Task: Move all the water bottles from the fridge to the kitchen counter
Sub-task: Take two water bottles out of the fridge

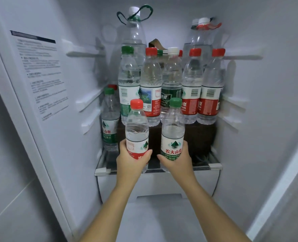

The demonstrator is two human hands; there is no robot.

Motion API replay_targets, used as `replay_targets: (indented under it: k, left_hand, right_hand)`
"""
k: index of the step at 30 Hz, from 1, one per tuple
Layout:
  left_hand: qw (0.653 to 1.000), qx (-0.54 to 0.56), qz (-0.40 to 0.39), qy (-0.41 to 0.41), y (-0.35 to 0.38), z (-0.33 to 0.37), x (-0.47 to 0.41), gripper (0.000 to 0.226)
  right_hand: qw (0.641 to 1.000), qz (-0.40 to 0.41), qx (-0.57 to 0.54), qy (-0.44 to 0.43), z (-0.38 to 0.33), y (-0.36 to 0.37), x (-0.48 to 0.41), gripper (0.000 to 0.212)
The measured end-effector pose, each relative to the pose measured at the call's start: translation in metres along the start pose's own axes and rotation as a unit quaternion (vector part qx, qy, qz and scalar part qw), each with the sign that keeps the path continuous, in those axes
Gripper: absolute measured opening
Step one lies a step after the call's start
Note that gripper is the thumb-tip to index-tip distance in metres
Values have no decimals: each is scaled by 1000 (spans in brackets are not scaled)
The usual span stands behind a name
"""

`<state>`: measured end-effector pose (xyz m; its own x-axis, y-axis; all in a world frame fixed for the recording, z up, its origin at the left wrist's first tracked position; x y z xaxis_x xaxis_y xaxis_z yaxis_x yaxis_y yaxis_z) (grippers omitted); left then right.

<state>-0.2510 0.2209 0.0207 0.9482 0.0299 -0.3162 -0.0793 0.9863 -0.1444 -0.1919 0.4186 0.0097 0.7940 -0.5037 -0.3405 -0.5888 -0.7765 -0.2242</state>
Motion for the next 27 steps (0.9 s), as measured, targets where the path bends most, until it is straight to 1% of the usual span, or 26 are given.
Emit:
replay_targets:
  k: [3, 5, 8, 10, 12, 14, 18, 20, 22, 27]
  left_hand:
    - [1000, -3, -9, -12, 3, -8, 0, 68]
    - [1000, 6, -9, -14, 3, -7, 1, 64]
    - [998, 49, -19, -19, -5, -5, 9, 54]
    - [993, 107, -41, -41, -12, -9, 18, 47]
    - [982, 159, -67, -74, -20, -15, 29, 47]
    - [974, 186, -85, -103, -29, -17, 43, 48]
    - [968, 189, -81, -141, -54, -20, 80, 57]
    - [968, 182, -78, -152, -66, -21, 103, 68]
    - [971, 171, -63, -157, -77, -19, 129, 77]
    - [977, 141, 13, -161, -102, -7, 195, 86]
  right_hand:
    - [1000, 8, 1, 5, 0, 0, -1, 69]
    - [1000, 18, -5, 6, -2, -1, 1, 67]
    - [999, 33, -8, 8, -4, -6, 13, 63]
    - [999, 23, -20, 7, -9, -10, 26, 60]
    - [999, -5, -44, 10, -14, -10, 40, 58]
    - [997, -37, -68, 17, -21, -8, 54, 59]
    - [988, -122, -83, 40, -30, -1, 86, 54]
    - [980, -167, -98, 51, -35, 2, 104, 50]
    - [971, -199, -119, 54, -39, 1, 120, 49]
    - [948, -285, -134, 51, -46, 1, 153, 49]
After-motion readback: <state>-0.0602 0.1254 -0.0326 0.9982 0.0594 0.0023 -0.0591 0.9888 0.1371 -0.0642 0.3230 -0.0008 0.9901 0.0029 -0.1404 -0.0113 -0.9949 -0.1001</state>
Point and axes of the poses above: each hand's wrist, its own x-axis away from the middle knuckle, its own y-axis out of the palm, z = x × y, the point moved 9 cm from there along -x, towards the middle knuckle, and after that the axes turned 2 degrees about x, right-handed, at the moved point
